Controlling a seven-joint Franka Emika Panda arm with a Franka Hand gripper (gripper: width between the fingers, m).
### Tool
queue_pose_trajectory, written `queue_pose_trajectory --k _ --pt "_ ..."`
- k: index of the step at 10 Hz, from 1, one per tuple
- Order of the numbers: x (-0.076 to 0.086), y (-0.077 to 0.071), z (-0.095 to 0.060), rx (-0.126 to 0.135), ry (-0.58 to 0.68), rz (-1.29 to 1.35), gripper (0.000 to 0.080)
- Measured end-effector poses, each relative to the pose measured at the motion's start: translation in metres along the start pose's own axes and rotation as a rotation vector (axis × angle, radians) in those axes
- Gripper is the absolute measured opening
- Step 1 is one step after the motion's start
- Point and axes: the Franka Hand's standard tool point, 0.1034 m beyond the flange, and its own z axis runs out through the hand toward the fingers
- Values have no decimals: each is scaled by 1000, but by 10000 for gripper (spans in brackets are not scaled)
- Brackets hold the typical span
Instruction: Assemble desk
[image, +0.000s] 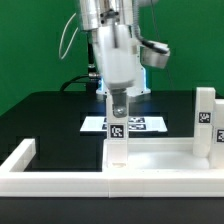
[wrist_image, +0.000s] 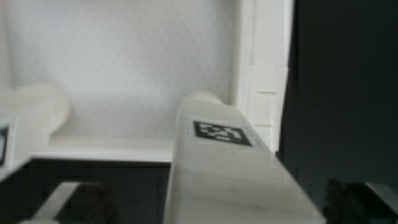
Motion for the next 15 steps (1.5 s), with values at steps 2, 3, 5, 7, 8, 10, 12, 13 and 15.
queue_pose_trajectory --k 2,3,5,7,8,10,12,13,15 --pt "-5 0 1 -9 0 -414 646" --pt "-4 0 1 -9 1 -469 646" --pt "-1 1 1 -17 7 -654 649" --pt "-1 -1 1 -55 18 -1002 649" --pt "-3 1 5 -69 -1 -1170 649" --pt "-2 1 5 -68 4 -1097 649" --pt "-1 1 5 -67 7 -1010 395" --pt "-1 1 5 -67 10 -925 395" --pt "-1 1 5 -65 15 -760 287"
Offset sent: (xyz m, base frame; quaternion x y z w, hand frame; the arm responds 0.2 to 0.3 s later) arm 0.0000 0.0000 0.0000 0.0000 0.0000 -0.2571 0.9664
